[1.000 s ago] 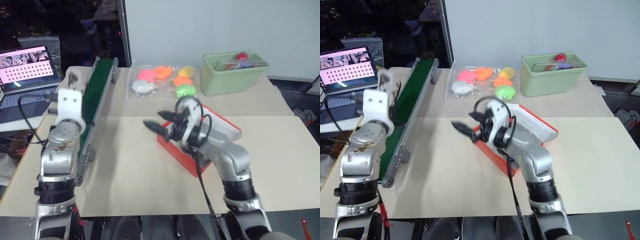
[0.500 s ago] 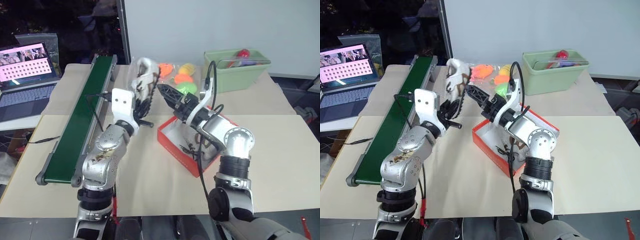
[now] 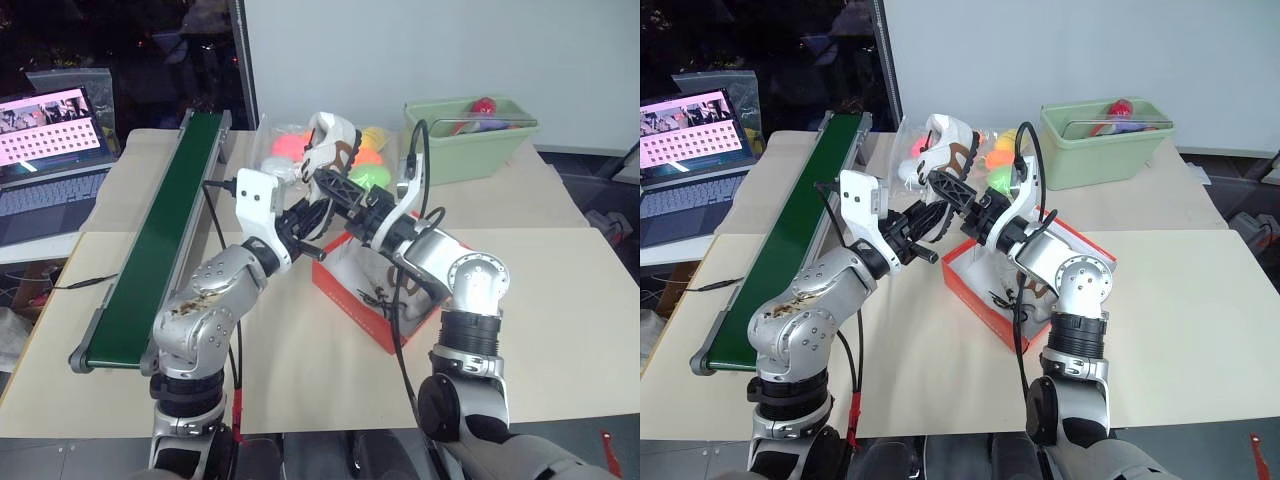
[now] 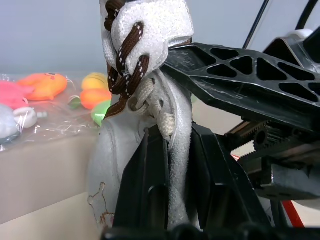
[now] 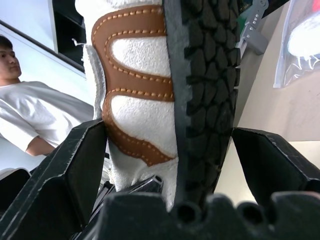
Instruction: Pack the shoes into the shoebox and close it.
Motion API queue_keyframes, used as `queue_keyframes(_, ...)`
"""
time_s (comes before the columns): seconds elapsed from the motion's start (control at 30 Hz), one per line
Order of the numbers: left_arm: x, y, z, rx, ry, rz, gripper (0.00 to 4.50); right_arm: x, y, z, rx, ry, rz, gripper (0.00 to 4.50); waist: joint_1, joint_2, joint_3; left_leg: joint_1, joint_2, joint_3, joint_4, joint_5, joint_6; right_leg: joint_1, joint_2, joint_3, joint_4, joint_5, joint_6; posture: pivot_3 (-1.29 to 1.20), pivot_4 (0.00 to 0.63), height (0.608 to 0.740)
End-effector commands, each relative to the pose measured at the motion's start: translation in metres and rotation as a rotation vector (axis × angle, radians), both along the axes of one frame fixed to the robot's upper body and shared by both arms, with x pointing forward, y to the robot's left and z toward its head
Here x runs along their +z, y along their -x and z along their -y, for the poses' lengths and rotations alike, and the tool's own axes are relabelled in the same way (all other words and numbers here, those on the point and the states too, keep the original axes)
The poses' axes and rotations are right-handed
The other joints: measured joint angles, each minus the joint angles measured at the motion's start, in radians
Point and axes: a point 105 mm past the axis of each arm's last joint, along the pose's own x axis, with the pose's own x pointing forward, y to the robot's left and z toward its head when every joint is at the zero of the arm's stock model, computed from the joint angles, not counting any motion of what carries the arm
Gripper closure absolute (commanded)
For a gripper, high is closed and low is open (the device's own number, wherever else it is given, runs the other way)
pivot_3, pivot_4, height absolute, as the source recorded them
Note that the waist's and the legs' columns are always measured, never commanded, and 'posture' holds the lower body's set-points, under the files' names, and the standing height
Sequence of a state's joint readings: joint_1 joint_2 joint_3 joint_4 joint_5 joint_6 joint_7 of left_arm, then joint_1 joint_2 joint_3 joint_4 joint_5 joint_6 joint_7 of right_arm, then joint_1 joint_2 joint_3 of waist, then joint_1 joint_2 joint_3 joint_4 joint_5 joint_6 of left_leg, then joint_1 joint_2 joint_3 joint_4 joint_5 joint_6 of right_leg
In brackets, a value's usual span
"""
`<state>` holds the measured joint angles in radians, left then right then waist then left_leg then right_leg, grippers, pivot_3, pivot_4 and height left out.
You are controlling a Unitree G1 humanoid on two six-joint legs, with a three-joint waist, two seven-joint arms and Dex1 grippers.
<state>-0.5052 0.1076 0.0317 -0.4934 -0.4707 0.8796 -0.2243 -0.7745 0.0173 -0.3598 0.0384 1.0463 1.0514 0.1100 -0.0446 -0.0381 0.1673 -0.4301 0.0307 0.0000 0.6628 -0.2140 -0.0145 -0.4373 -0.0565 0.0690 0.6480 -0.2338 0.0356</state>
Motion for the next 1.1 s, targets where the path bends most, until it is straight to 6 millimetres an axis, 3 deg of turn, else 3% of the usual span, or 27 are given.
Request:
queue_keyframes(0.03,0.017,0.015,0.019,-0.108,0.006,0.07,3.86,0.025,0.005,-0.006,0.023,-0.039,0.079,0.0,0.0,0.0,0.0,0.0,0.0,0.0,0.0,0.0,0.0,0.0,0.0,0.0,0.0,0.0,0.0,0.0,0.15,0.729)
queue_keyframes(0.13,0.017,0.015,0.018,-0.104,0.001,0.071,3.92,0.026,0.005,-0.007,0.015,-0.04,0.078,0.66,0.0,0.0,0.0,0.0,0.0,0.0,0.0,0.0,0.0,0.0,0.0,0.0,0.0,0.0,0.0,0.0,0.15,0.729)
queue_keyframes(0.33,0.014,0.013,0.016,-0.096,-0.016,0.067,3.92,0.026,0.004,-0.01,0.019,-0.033,0.082,2.58,0.0,0.0,0.0,0.0,0.0,0.0,0.0,0.0,0.0,0.0,0.0,0.0,0.0,0.0,0.0,0.0,0.15,0.729)
queue_keyframes(0.43,0.011,0.015,0.016,-0.108,-0.037,0.066,3.92,0.027,0.006,-0.012,0.033,-0.033,0.09,3.12,0.0,0.0,0.0,0.0,0.0,0.0,0.0,0.0,0.0,0.0,0.0,0.0,0.0,0.0,0.0,0.0,0.15,0.729)
queue_keyframes(0.63,0.005,0.019,0.016,-0.129,-0.071,0.062,3.92,0.035,0.012,-0.013,0.053,-0.087,0.107,3.12,0.0,0.0,0.0,0.0,0.0,0.0,0.0,0.0,0.0,0.0,0.0,0.0,0.0,0.0,0.0,0.0,0.15,0.729)
queue_keyframes(0.73,0.007,0.02,0.013,-0.122,-0.064,0.075,3.1,0.038,0.011,-0.01,0.046,-0.126,0.1,3.15,0.0,0.0,0.0,0.0,0.0,0.0,0.0,0.0,0.0,0.0,0.0,0.0,0.0,0.0,0.0,0.0,0.15,0.729)
queue_keyframes(0.87,0.005,0.021,0.012,-0.11,-0.09,0.088,1.67,0.041,0.009,-0.005,0.024,-0.167,0.086,3.15,0.001,0.0,0.0,0.0,0.0,0.0,0.0,0.0,0.0,0.0,0.0,0.0,0.0,0.0,0.0,0.0,0.15,0.729)
queue_keyframes(1.1,-0.017,0.021,-0.026,-0.034,-0.153,0.036,1.67,0.059,-0.016,0.042,-0.202,-0.11,0.146,3.15,0.0,0.001,0.001,0.0,0.0,0.0,0.0,0.0,0.0,0.0,0.0,0.0,0.0,0.0,0.0,0.0,0.15,0.729)
